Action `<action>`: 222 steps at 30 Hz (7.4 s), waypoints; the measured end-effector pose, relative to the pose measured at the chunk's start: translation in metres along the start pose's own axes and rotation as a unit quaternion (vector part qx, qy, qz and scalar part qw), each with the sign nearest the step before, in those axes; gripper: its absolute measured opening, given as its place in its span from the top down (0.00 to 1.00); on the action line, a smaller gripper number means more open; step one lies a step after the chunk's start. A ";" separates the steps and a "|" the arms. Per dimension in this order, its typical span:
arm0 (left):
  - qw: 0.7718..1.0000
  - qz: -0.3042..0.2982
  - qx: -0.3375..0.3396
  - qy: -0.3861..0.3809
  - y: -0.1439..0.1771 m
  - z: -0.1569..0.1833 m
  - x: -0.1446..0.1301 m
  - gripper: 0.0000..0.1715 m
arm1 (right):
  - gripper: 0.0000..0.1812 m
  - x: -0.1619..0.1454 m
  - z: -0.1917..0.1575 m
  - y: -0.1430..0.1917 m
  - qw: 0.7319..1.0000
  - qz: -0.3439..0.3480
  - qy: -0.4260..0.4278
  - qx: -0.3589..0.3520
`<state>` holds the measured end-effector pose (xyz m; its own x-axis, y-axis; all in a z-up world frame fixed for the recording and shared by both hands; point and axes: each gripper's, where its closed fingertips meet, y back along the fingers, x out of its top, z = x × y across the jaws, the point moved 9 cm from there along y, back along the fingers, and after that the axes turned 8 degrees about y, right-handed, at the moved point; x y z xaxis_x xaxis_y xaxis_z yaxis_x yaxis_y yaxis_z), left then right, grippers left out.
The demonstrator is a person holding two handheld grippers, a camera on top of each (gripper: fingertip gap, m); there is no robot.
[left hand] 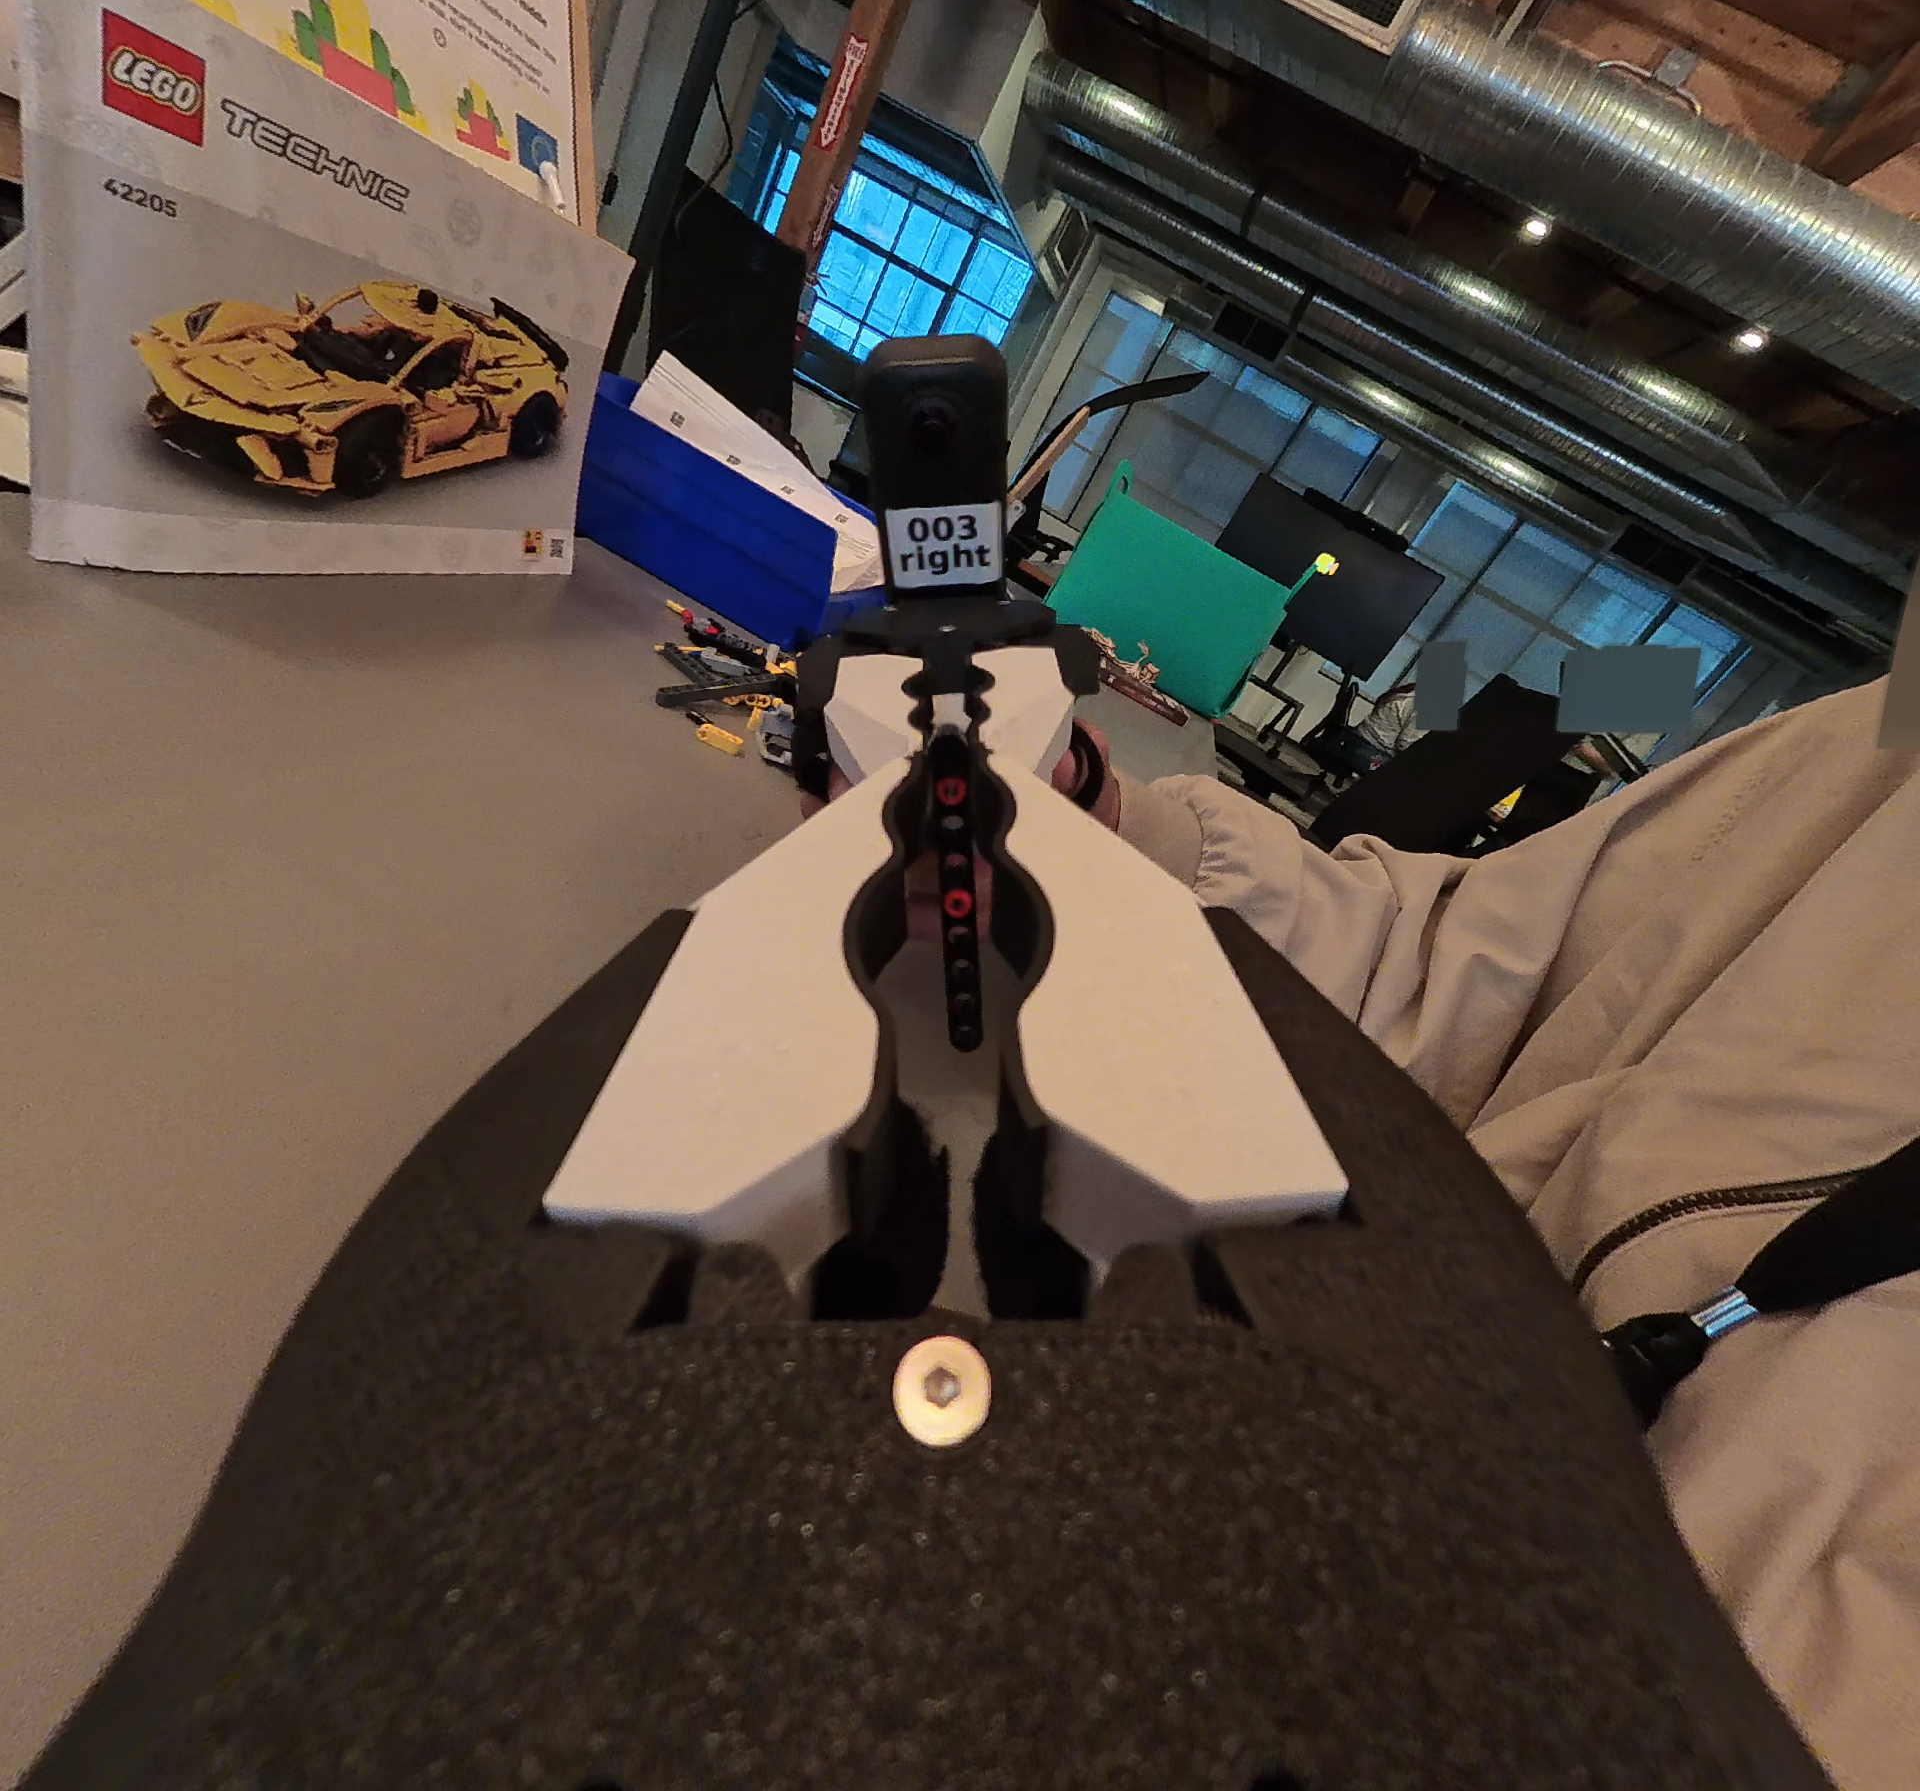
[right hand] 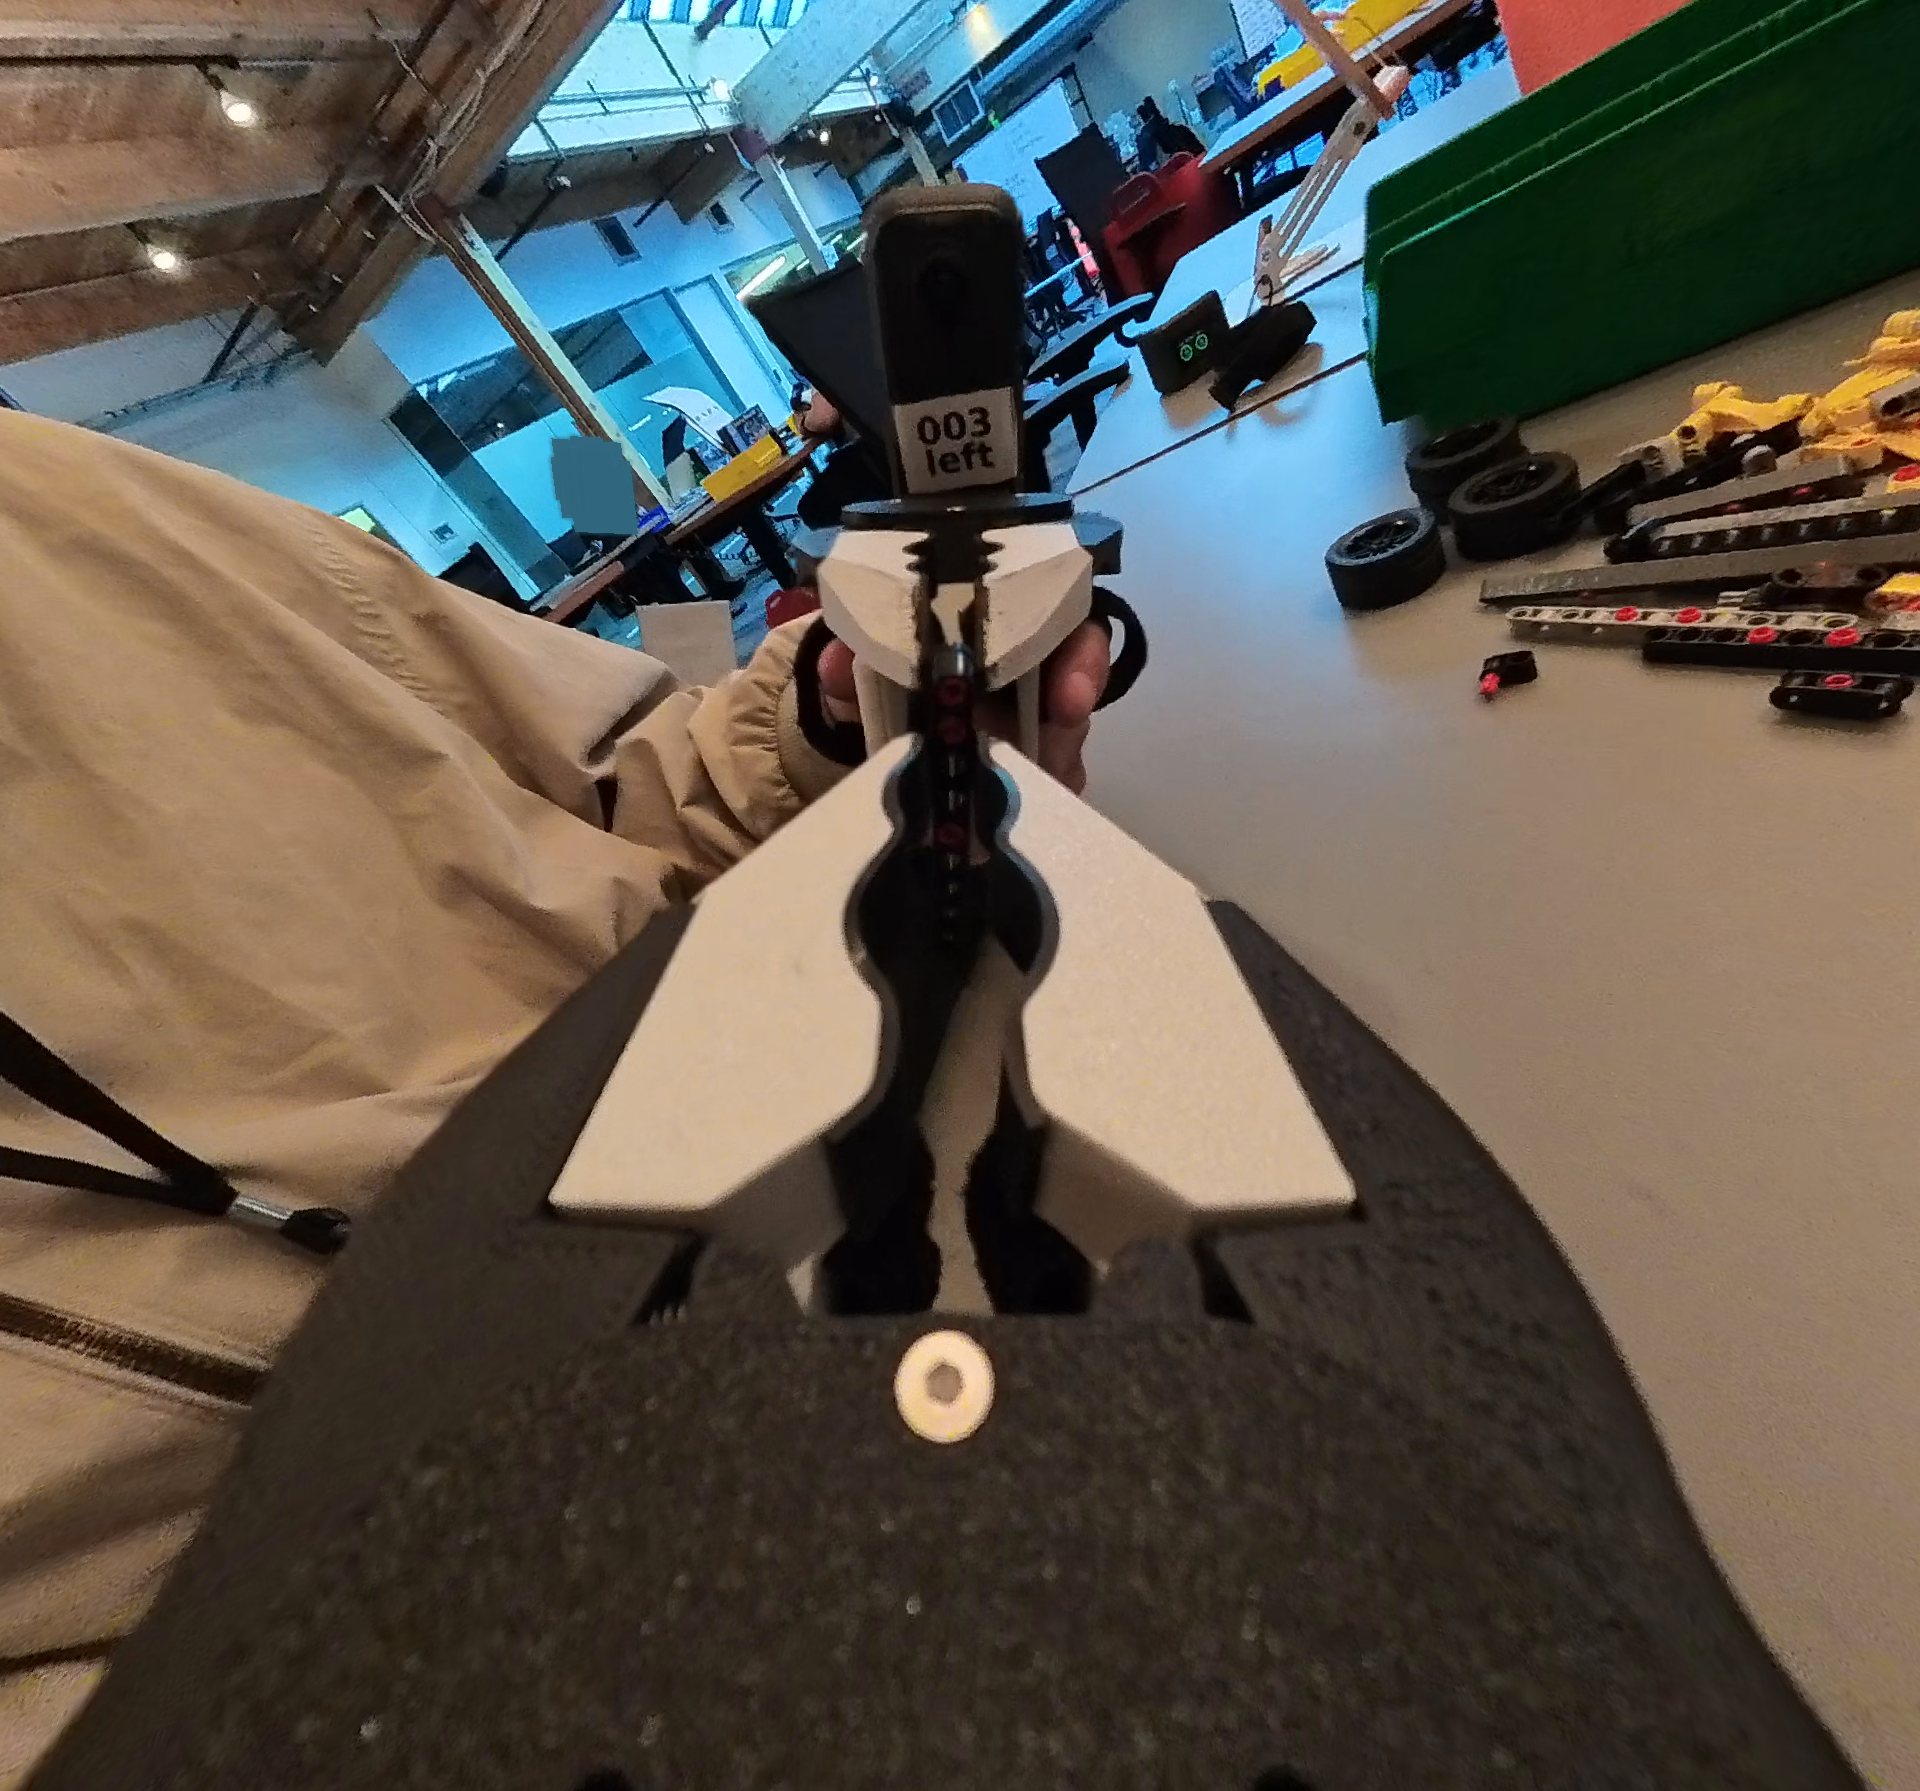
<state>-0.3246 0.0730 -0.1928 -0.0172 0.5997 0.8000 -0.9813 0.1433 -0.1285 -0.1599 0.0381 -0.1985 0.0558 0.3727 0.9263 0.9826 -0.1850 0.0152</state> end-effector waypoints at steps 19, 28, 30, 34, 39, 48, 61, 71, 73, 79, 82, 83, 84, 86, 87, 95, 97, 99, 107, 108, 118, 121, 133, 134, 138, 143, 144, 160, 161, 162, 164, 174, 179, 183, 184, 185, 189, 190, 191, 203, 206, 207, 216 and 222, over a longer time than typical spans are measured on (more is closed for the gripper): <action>1.000 0.001 -0.010 -0.029 0.000 0.002 0.001 0.96 | 0.97 0.007 -0.003 0.003 0.998 0.039 0.043 -0.021; 0.999 0.016 0.012 -0.049 0.009 0.001 0.008 0.97 | 0.97 0.007 0.000 0.007 0.999 0.048 0.023 -0.002; 0.996 0.078 0.020 -0.025 0.038 -0.009 0.021 0.97 | 0.97 0.022 0.007 0.044 0.988 0.153 -0.007 -0.010; 0.997 0.046 0.047 -0.040 0.044 -0.013 0.020 0.97 | 0.97 0.033 0.010 0.078 0.983 0.181 -0.002 -0.026; 0.948 -0.244 0.183 -0.095 -0.019 -0.029 -0.015 0.96 | 0.97 0.030 0.016 0.078 0.987 0.150 -0.023 -0.054; 0.868 -0.433 0.207 -0.129 -0.109 -0.070 -0.036 0.96 | 0.97 0.019 0.049 0.127 0.939 0.216 -0.082 -0.254; 0.899 -0.378 0.146 -0.168 -0.136 -0.079 -0.026 0.96 | 0.97 0.040 0.026 0.192 0.897 0.237 -0.012 -0.374; 0.978 -0.156 0.026 -0.134 -0.119 -0.059 0.016 0.96 | 0.97 0.012 0.025 0.186 0.935 0.000 -0.109 -0.339; 0.987 -0.127 -0.004 -0.102 -0.111 -0.057 0.024 0.96 | 0.97 -0.005 0.039 0.144 0.943 -0.092 -0.111 -0.299; 0.992 -0.071 -0.097 0.048 -0.099 -0.058 0.033 0.96 | 0.97 -0.046 0.050 0.068 0.898 -0.334 0.000 -0.287; 0.979 -0.052 -0.141 0.139 -0.097 -0.065 0.034 0.96 | 0.86 -0.036 0.046 0.066 0.906 -0.292 0.063 -0.300; 0.973 -0.046 -0.152 0.168 -0.097 -0.068 0.034 0.96 | 0.83 -0.025 0.042 0.068 0.911 -0.255 0.099 -0.310; 0.967 -0.041 -0.158 0.196 -0.097 -0.071 0.033 0.96 | 0.83 -0.012 0.037 0.071 0.912 -0.206 0.144 -0.323; 0.958 -0.031 -0.164 0.233 -0.098 -0.076 0.030 0.96 | 0.82 0.014 0.021 0.078 0.898 -0.105 0.242 -0.351; 0.954 -0.029 -0.168 0.246 -0.099 -0.077 0.029 0.96 | 0.82 0.021 0.014 0.081 0.885 -0.080 0.275 -0.368; 0.947 -0.053 -0.177 0.261 -0.102 -0.076 0.024 0.96 | 0.88 0.021 -0.007 0.071 0.814 -0.069 0.404 -0.411; 0.949 -0.061 -0.173 0.257 -0.103 -0.076 0.022 0.96 | 0.89 0.020 -0.007 0.072 0.818 -0.069 0.405 -0.402; 0.949 -0.061 -0.174 0.257 -0.104 -0.075 0.021 0.96 | 0.95 0.019 -0.008 0.071 0.822 -0.073 0.405 -0.394; 0.968 -0.045 -0.114 0.219 -0.098 -0.084 0.033 0.79 | 0.97 0.025 -0.009 0.087 0.798 -0.070 0.408 -0.438; 0.976 -0.048 -0.090 0.195 -0.095 -0.087 0.037 0.78 | 0.96 0.031 -0.011 0.104 0.782 -0.074 0.396 -0.476; 0.973 -0.121 0.179 -0.083 -0.075 -0.095 0.062 0.78 | 0.96 -0.017 -0.074 0.290 0.697 -0.240 0.006 -0.676; 0.943 -0.129 0.261 -0.165 -0.044 -0.094 0.088 0.78 | 0.96 -0.036 -0.077 0.299 0.686 -0.263 -0.013 -0.679; 0.887 -0.275 0.370 0.027 0.093 -0.118 0.047 0.84 | 0.86 0.023 -0.054 0.201 0.725 -0.255 0.096 -0.633; 0.885 -0.278 0.372 0.036 0.091 -0.122 0.044 0.84 | 0.86 0.029 -0.047 0.178 0.743 -0.251 0.109 -0.611; 0.872 -0.305 0.381 0.040 0.079 -0.134 0.035 0.84 | 0.87 0.024 -0.018 0.090 0.813 -0.235 0.142 -0.514; 0.850 -0.339 0.404 0.004 0.075 -0.134 0.034 0.98 | 0.89 -0.004 0.002 0.018 0.850 -0.231 0.156 -0.447; 0.845 -0.343 0.410 -0.001 0.075 -0.133 0.034 0.99 | 0.89 -0.008 0.004 0.008 0.862 -0.211 0.150 -0.436; 0.857 -0.218 0.467 0.007 0.150 -0.065 0.032 0.84 | 0.87 -0.034 0.015 -0.042 0.959 -0.089 -0.006 -0.269; 0.857 -0.215 0.467 0.012 0.148 -0.064 0.023 0.83 | 0.88 -0.034 0.015 -0.041 0.958 -0.092 -0.003 -0.273; 0.858 -0.211 0.468 0.015 0.143 -0.065 0.016 0.83 | 0.88 -0.034 0.016 -0.041 0.956 -0.097 -0.001 -0.276; 0.851 -0.208 0.481 0.017 0.134 -0.072 0.006 0.82 | 0.88 -0.035 0.016 -0.042 0.956 -0.099 0.001 -0.277; 0.798 -0.245 0.547 -0.061 0.103 -0.095 0.004 0.96 | 0.88 -0.035 0.012 -0.036 0.955 -0.094 0.011 -0.280; 0.822 -0.294 0.447 -0.195 0.076 -0.075 -0.007 0.96 | 0.88 -0.030 0.011 -0.031 0.964 -0.058 -0.004 -0.261; 0.857 -0.243 0.254 -0.377 0.036 -0.010 -0.013 0.96 | 0.85 -0.023 0.010 -0.021 0.983 -0.004 -0.056 -0.177; 0.862 -0.225 0.218 -0.398 0.029 0.004 -0.012 0.96 | 0.85 -0.022 0.010 -0.019 0.987 0.013 -0.084 -0.140; 0.859 -0.220 0.199 -0.418 0.025 0.013 -0.011 0.96 | 0.84 -0.023 0.009 -0.018 0.988 0.025 -0.115 -0.100; 0.824 -0.258 0.173 -0.475 0.014 0.024 -0.012 0.96 | 0.87 -0.025 0.007 -0.017 0.983 0.052 -0.176 -0.009; 0.816 -0.266 0.168 -0.486 0.013 0.025 -0.013 0.96 | 0.88 -0.025 0.006 -0.017 0.983 0.051 -0.174 -0.006; 0.809 -0.272 0.163 -0.495 0.011 0.025 -0.015 0.96 | 0.89 -0.025 0.006 -0.017 0.984 0.047 -0.173 -0.007; 0.949 -0.155 0.190 -0.196 0.010 0.008 -0.006 0.81 | 0.99 -0.013 0.004 -0.007 0.987 0.115 -0.111 -0.036; 0.994 -0.066 0.086 -0.019 0.009 0.004 -0.006 0.83 | 0.99 -0.011 0.001 -0.008 0.988 0.121 -0.087 -0.044; 0.996 -0.055 0.063 0.011 0.007 0.004 -0.007 0.83 | 0.99 -0.010 0.000 -0.009 0.989 0.120 -0.078 -0.043; 0.997 0.018 0.023 0.071 0.001 -0.001 -0.012 0.96 | 0.99 -0.010 0.000 -0.012 0.986 0.137 -0.095 -0.026; 0.992 0.069 0.046 0.091 -0.005 -0.007 -0.017 0.96 | 0.99 -0.011 0.007 -0.008 0.975 0.159 -0.152 -0.039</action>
<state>-0.3185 0.0671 -0.2100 -0.1261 0.7422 0.6582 -0.9855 -0.0180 -0.1686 -0.1673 0.0418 -0.2112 0.4175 0.5358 0.7339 0.8912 -0.3992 -0.2155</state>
